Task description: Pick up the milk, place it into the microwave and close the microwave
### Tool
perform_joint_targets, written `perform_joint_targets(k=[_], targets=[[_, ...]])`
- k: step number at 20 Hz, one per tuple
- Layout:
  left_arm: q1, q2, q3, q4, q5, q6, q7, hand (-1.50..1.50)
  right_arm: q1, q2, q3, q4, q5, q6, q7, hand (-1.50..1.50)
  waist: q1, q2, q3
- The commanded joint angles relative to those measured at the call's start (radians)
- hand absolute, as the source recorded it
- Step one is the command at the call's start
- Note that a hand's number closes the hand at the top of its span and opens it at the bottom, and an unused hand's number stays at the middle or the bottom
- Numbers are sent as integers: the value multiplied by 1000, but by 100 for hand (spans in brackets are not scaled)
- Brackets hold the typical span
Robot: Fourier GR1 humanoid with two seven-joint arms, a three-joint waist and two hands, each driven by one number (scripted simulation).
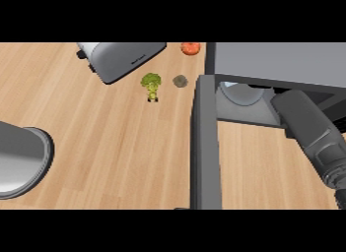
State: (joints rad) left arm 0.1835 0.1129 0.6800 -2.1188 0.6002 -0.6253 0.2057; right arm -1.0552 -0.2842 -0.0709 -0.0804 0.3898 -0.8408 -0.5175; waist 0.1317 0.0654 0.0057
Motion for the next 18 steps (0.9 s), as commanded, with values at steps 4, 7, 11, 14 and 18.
perform_joint_targets(k=[4,7,11,14,18], targets=[[-21,12,4,19,-46,-3,-12,-150,-6,13,24,5,30,-21,-14,-150,15,7,1],[-31,16,9,43,-57,3,-14,-150,-12,-2,13,-17,19,29,-56,-150,-2,1,1],[-36,14,-41,52,-78,-35,-7,-150,-48,29,7,-22,13,81,-71,-150,0,3,1],[-14,20,-43,73,-65,-76,-17,-150,-49,35,-6,-19,-1,133,-91,-150,6,-4,-1],[-43,-11,-97,80,-87,-87,-26,-150,-44,57,-52,-33,-49,229,-135,-150,-14,-5,0]])
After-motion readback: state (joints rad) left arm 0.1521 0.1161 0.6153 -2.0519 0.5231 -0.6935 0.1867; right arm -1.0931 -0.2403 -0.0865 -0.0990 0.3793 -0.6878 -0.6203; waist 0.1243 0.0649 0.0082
